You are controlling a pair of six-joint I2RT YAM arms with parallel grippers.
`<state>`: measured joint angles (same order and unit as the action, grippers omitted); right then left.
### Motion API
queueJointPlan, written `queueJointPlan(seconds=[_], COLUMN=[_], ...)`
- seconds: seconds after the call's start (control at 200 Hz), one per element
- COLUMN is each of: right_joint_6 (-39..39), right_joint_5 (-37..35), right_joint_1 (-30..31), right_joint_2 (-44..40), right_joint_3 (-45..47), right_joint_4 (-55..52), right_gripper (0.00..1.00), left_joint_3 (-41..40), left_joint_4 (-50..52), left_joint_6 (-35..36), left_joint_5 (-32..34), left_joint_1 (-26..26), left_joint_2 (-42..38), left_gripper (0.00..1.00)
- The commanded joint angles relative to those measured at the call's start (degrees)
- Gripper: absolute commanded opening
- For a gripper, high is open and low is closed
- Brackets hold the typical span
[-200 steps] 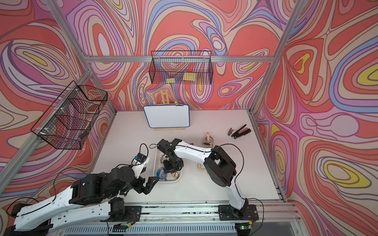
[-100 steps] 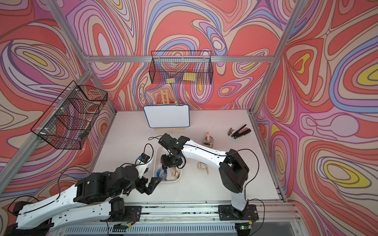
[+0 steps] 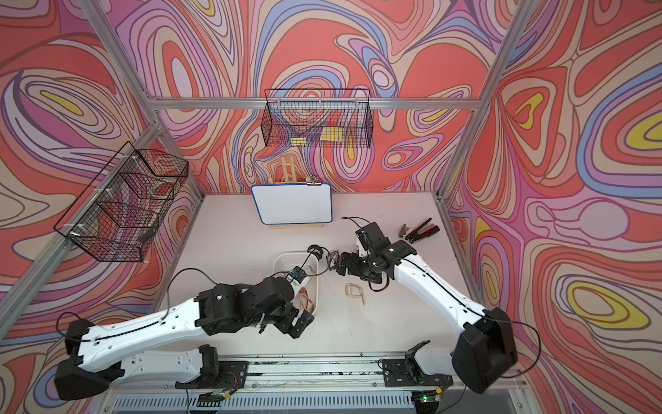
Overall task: Put the watch into the storage box
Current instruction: Pick up the watch at the center of the board.
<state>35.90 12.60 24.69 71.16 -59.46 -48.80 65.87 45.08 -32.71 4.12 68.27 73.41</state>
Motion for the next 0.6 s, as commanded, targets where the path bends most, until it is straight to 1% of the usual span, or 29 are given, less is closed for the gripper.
queueJointPlan(seconds=[0.0, 0.11, 0.195, 0.27, 0.361, 0.406, 0.541, 0.591], right_joint_6=[0.3, -0.7, -1.3, -1.4, -2.0, -2.6, -5.1, -6.0], right_joint_5=[-2.3, -0.8, -0.1, -1.1, -0.6, 0.2, 2.7, 3.2], right_joint_1=[-3.5, -4.6, -4.6, -4.6, -4.6, -4.6, -4.6, -4.6], right_joint_2=[-5.0, -9.1, -12.6, -16.4, -20.4, -22.0, -25.1, -26.4], right_joint_3=[2.3, 3.8, 4.6, 4.9, 4.9, 5.0, 4.2, 3.9], right_joint_4=[-1.6, -2.9, -4.9, -7.2, -9.1, -9.9, -13.9, -15.6], right_gripper=[0.98, 0.98, 0.98, 0.98, 0.98, 0.98, 0.98, 0.98], left_joint_3=[7.9, 14.3, 17.2, 18.4, 19.8, 20.9, 24.5, 25.7], left_joint_4=[3.3, 4.5, 4.4, 3.1, 1.1, 0.7, 0.3, 0.4], left_joint_6=[0.9, -0.3, -2.1, -2.9, -3.1, -2.9, -2.5, -2.4], left_joint_5=[-4.2, -7.5, -10.4, -12.6, -15.3, -16.4, -19.8, -20.5], left_joint_1=[-0.2, -2.4, -5.0, -6.4, -7.5, -7.9, -9.2, -9.4], left_joint_2=[10.1, 19.3, 24.2, 26.5, 28.5, 29.9, 34.6, 36.1], left_gripper=[0.98, 0.93, 0.82, 0.78, 0.75, 0.72, 0.67, 0.67])
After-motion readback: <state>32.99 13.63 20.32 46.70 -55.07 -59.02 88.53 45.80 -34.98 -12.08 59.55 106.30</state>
